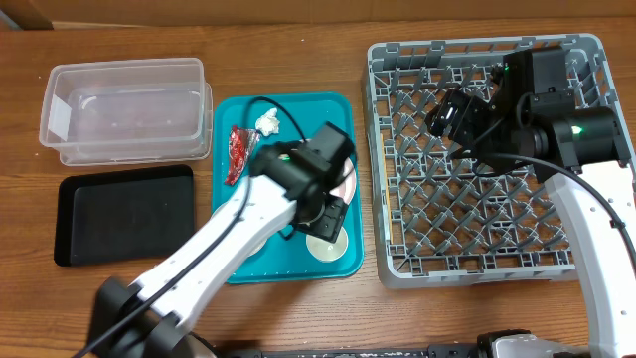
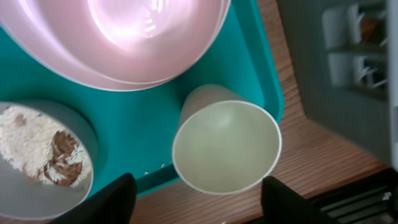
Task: Sort waste into correct bins and load items into the dishwasher
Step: 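Reach the left gripper to the white paper cup and grasp it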
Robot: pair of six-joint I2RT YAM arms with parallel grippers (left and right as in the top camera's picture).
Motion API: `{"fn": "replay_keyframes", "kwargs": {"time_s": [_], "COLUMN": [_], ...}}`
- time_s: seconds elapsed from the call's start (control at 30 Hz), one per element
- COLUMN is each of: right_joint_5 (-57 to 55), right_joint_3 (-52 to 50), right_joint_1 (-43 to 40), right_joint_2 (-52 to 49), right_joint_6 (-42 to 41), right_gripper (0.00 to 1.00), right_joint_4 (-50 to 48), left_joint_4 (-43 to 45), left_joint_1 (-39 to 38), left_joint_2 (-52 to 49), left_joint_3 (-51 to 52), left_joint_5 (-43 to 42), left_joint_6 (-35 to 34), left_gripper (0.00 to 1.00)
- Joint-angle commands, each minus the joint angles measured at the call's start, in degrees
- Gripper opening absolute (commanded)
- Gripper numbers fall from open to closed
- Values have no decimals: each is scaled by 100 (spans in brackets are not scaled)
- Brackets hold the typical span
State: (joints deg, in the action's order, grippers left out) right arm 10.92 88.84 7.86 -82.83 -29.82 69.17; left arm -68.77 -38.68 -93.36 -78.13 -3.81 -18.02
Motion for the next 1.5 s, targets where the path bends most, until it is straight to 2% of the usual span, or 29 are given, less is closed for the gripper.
{"fn": "replay_keyframes", "kwargs": {"time_s": [0.0,0.27,0.4,0.6,0.7,1.0,1.2,1.4,1.43,1.47], "right_joint_5": [116,-199,-210,-332,-334,-334,-334,-332,-323,-293], "right_joint_3": [114,114,114,114,114,114,114,114,114,114], "right_joint_1": [-22,-22,-22,-22,-22,-22,-22,-22,-22,-22], "right_joint_2": [20,17,17,17,17,17,17,17,17,17], "right_joint_6": [4,2,2,0,0,0,0,0,0,2], "right_gripper": [100,100,100,100,100,100,100,100,100,100], "right_joint_4": [35,35,33,33,42,63,146,144,144,120], "left_joint_4": [17,4,48,44,44,-243,-984,-1095,-1073,-1001], "left_joint_1": [-199,-212,-212,-179,-179,-173,-90,422,610,1119], "left_joint_2": [-476,-1086,-1154,-1154,-1154,-1147,-1003,-570,-487,-326], "left_joint_3": [39,39,39,39,39,-44,-837,-1751,-1884,-2094], "left_joint_5": [219,299,411,518,791,863,442,-654,-920,-1668], "left_joint_6": [337,348,345,345,345,227,136,289,293,280], "left_gripper": [59,44,41,10,4,4,4,4,4,4]}}
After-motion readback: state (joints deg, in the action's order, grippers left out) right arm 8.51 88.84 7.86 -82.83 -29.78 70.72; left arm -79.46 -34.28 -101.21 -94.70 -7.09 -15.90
